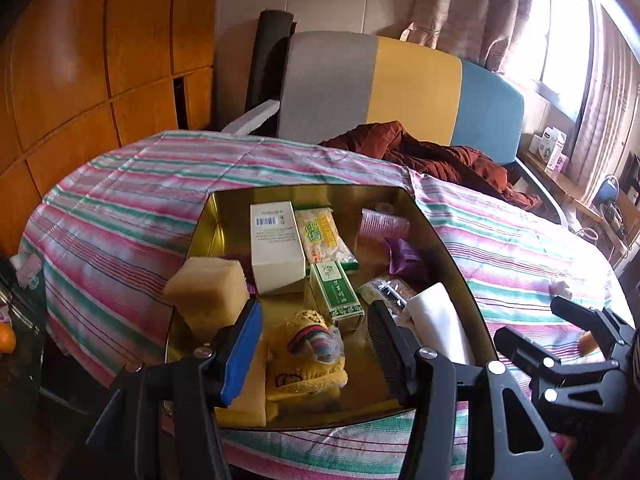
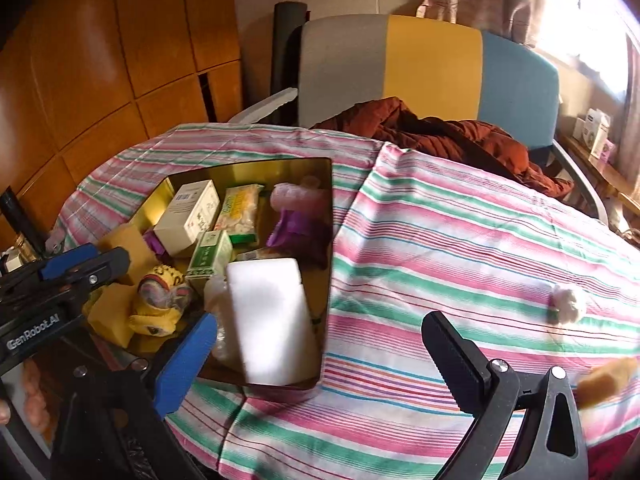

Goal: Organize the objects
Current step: 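Withdraw both grippers from the tray, then move both grippers toward the plastic-wrapped bundle and yellow sponge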

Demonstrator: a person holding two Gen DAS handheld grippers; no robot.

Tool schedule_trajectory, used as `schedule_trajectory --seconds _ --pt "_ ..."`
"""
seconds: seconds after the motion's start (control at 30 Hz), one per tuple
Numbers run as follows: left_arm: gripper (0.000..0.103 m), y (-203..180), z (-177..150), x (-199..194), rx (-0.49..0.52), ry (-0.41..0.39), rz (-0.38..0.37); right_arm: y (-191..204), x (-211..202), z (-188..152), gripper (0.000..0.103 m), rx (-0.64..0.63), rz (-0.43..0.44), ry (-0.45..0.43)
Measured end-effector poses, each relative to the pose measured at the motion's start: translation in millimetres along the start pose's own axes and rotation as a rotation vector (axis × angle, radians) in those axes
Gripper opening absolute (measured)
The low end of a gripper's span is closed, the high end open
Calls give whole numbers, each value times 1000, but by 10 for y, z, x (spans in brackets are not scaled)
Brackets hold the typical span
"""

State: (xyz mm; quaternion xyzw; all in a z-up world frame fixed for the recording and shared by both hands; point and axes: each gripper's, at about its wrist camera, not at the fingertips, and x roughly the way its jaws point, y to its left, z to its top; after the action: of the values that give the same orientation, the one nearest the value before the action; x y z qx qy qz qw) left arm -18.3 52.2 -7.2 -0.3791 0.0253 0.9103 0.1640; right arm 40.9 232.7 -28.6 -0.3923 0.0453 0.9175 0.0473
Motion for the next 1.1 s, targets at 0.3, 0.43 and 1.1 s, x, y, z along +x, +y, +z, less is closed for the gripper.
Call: schedule_trajectory --seconds 0.3,0.43,1.1 --pt "55 -148 30 -63 50 -15 -15 -278 -42 -21 103 60 -40 -2" --pt "55 -227 40 -94 78 -26 -24 -402 -28 -64 103 82 -56 14" --pt "55 -568 31 -45 156 -3 -107 -1621 -139 -176 103 276 -229 100"
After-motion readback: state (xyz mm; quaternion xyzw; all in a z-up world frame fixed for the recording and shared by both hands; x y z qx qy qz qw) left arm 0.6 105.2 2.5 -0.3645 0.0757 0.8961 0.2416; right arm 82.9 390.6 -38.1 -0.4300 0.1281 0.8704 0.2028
